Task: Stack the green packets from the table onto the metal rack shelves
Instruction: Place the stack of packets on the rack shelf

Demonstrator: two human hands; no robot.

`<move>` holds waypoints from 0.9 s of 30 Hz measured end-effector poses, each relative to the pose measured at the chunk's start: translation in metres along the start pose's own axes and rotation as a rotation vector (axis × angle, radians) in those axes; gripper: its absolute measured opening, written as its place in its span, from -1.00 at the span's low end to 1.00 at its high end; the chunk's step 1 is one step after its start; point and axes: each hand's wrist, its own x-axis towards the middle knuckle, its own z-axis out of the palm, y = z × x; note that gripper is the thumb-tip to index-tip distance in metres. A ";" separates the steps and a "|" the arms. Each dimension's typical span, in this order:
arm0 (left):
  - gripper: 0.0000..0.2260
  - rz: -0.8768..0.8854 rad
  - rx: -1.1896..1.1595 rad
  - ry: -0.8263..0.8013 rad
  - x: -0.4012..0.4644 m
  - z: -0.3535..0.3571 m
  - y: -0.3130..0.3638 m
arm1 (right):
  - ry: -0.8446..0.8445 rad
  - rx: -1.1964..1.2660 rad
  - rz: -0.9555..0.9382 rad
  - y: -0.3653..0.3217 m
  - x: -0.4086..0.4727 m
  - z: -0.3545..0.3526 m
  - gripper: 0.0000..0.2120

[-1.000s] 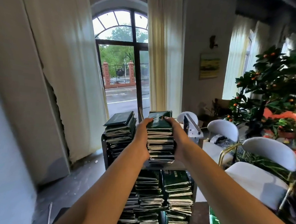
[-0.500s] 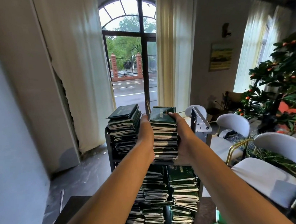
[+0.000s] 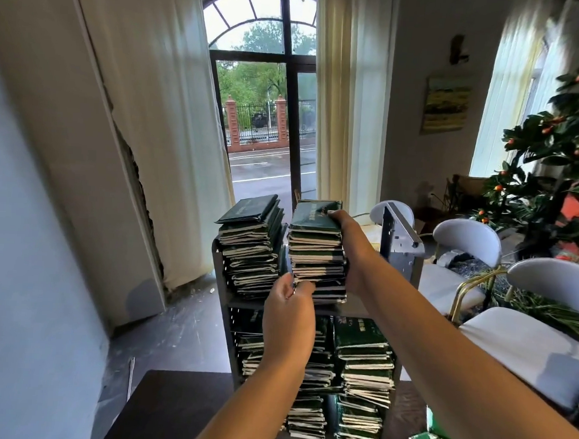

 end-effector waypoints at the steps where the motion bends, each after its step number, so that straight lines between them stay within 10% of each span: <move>1: -0.63 -0.003 0.002 0.017 0.001 -0.001 0.000 | -0.009 -0.004 -0.007 0.001 0.001 0.001 -0.52; 27: -0.92 -0.116 -0.054 -0.144 -0.002 -0.049 -0.005 | 0.092 -0.133 -0.097 -0.005 -0.023 0.010 -0.65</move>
